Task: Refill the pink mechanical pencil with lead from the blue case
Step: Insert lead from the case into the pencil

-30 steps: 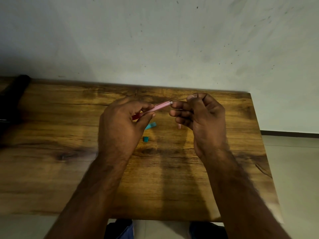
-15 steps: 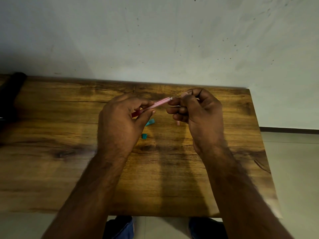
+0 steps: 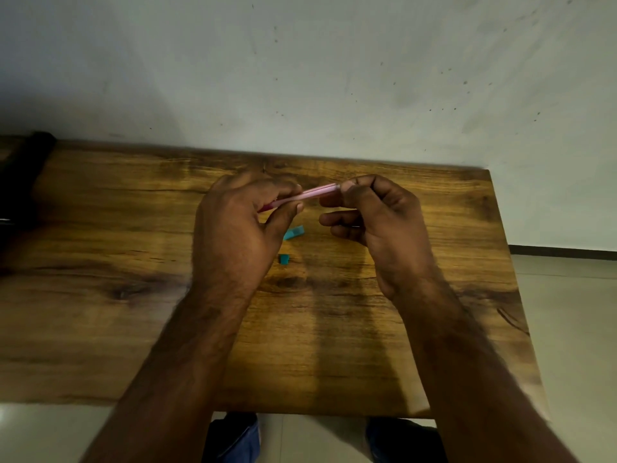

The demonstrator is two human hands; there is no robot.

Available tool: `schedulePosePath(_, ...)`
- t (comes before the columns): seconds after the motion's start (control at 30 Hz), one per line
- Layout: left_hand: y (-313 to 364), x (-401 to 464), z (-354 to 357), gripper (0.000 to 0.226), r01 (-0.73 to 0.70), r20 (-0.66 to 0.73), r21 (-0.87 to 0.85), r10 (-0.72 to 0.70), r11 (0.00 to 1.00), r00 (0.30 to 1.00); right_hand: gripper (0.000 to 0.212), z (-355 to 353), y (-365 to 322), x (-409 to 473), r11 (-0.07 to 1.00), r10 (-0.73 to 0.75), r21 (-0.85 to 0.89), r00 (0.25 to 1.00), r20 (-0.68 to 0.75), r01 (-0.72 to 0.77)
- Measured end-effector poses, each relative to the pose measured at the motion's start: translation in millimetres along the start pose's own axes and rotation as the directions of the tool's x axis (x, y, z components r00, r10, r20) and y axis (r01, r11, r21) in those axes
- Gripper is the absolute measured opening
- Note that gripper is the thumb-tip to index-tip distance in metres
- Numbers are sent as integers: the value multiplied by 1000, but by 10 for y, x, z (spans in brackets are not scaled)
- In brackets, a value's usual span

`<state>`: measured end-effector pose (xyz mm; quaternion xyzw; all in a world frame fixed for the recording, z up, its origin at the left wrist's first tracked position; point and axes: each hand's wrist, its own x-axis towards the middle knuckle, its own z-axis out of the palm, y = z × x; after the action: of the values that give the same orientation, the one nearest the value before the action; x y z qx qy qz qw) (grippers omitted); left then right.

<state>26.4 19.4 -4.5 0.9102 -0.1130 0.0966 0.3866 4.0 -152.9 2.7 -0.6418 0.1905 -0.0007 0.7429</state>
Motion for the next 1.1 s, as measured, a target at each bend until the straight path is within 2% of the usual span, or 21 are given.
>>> schedulePosePath(0.13,-15,6,2,26,-12,-12,-1,12,1000,1000,45,-7,-24,1,997,59,55,998,-7,-59)
schedulePosePath(0.2,-16,2,7,26,-12,-20,-3,12,1000,1000,51,-25,-27,5,990,98,99,995,-21,-95)
schedulePosePath(0.57,16,7,12,26,-11,-4,6,11,1000,1000,29,13,64,31,995,95,26,994,-54,-94)
schedulePosePath(0.7,16,10,11,26,-10,-3,4,10,1000,1000,30,-7,97,65,996,88,-24,994,-68,-90)
schedulePosePath(0.8,7,8,6,26,-9,1,0,9,1000,1000,30,-107,86,118,998,55,-32,987,-150,-60)
schedulePosePath(0.87,-3,11,1,25,-3,-3,-5,3,1000,1000,22,-220,84,159,993,10,-110,975,-220,-35)
schedulePosePath(0.93,-7,12,-2,25,3,-7,-11,-3,1000,1000,13,-336,107,190,951,-58,-310,964,-261,-26)
schedulePosePath(1.03,-15,12,-3,24,2,-7,-18,-2,1000,1000,8,-433,153,196,749,-148,-663,970,-192,-17)
schedulePosePath(1.1,-14,15,-1,24,0,-4,-13,0,1000,1000,10,-427,159,180,631,-149,-775,980,-132,-8)
